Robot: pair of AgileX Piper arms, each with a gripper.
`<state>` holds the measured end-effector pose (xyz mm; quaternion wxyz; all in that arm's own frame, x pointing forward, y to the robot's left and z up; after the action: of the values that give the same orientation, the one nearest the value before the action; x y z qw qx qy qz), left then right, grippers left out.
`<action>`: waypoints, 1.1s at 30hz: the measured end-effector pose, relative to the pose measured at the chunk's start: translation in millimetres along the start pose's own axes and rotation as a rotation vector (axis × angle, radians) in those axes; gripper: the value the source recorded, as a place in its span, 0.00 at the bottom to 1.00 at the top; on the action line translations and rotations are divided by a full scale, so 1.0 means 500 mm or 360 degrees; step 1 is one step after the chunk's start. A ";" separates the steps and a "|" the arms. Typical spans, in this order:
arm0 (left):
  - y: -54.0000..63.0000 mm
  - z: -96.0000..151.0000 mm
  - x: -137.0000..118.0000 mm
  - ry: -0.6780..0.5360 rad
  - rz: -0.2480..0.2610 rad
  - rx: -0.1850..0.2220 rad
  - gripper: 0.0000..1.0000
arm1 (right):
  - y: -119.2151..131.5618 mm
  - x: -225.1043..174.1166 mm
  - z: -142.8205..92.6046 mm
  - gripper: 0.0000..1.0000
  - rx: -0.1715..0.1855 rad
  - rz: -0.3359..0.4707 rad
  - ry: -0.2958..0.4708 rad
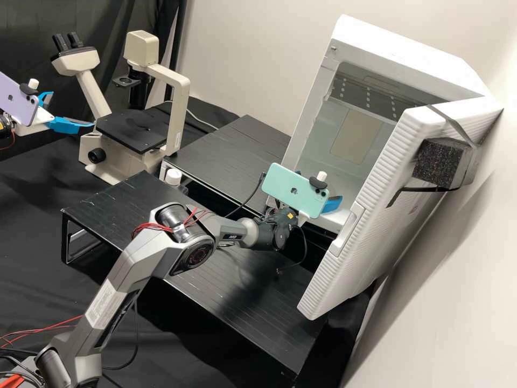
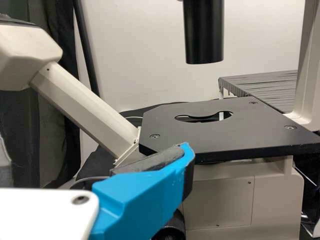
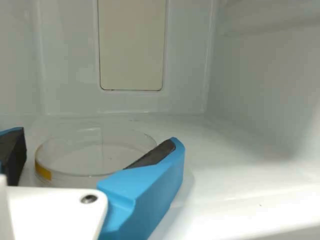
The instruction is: Take out the petri dish and place it under the microscope.
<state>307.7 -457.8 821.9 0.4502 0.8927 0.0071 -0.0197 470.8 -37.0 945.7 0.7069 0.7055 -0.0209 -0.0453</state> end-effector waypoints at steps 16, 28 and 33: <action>0.000 0.000 0.000 0.0000 0.0000 0.0000 1.00 | -0.005 -0.005 0.000 0.00 0.0004 -0.0010 0.0018; 0.000 0.000 0.000 0.0000 0.0000 0.0000 1.00 | -0.005 -0.016 0.000 0.00 0.0033 -0.0002 0.0016; 0.000 0.000 0.000 0.0000 0.0000 0.0000 1.00 | 0.000 -0.038 0.004 0.00 0.0054 0.0012 0.0021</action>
<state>307.7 -457.8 821.9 0.4502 0.8927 0.0071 -0.0197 451.5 -37.2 946.4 0.6951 0.7176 -0.0196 -0.0377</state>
